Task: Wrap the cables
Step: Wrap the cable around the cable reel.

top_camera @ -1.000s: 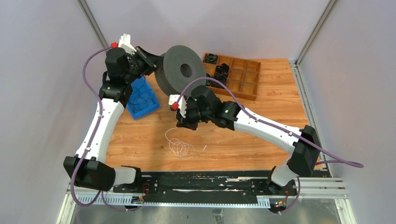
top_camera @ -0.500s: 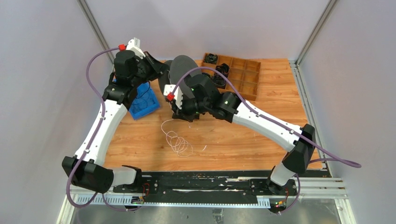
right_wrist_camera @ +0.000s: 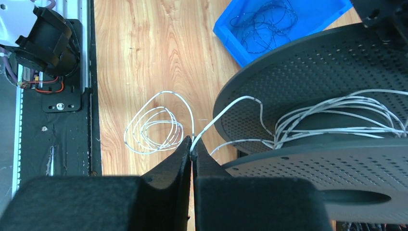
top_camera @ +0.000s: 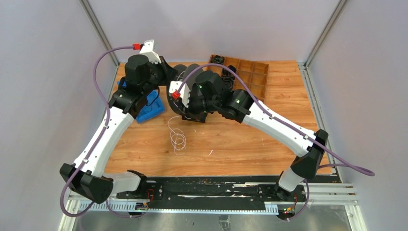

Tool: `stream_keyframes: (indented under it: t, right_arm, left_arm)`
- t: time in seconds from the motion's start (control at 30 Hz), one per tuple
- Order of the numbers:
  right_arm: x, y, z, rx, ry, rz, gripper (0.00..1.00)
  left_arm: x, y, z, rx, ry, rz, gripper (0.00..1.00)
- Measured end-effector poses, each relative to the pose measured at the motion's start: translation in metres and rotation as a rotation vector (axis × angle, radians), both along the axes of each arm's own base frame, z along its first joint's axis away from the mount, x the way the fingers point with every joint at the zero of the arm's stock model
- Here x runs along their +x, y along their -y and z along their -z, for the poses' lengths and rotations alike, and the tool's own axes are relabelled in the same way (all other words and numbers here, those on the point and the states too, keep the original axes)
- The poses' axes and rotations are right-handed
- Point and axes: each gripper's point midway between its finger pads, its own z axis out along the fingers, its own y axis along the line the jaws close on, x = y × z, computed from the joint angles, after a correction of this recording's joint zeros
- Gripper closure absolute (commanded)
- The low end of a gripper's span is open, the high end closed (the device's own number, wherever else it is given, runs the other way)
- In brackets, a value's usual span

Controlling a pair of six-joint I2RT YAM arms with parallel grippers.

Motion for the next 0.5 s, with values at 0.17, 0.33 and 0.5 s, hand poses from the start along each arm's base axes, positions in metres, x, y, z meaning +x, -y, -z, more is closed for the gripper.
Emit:
stream_keyframes:
  t: [0.17, 0.33, 0.5]
  right_arm:
    - [0.002, 0.009, -0.007, 0.004, 0.012, 0.021, 0.99]
    - [0.000, 0.018, -0.026, 0.038, 0.038, 0.026, 0.99]
    - [0.002, 0.028, -0.041, 0.058, 0.069, 0.040, 0.99]
  left_arm:
    - [-0.001, 0.001, 0.002, 0.063, 0.021, 0.000, 1.00]
    - [-0.003, 0.006, 0.003, 0.115, 0.043, 0.011, 1.00]
    - [-0.007, 0.014, 0.008, 0.180, 0.065, 0.034, 1.00]
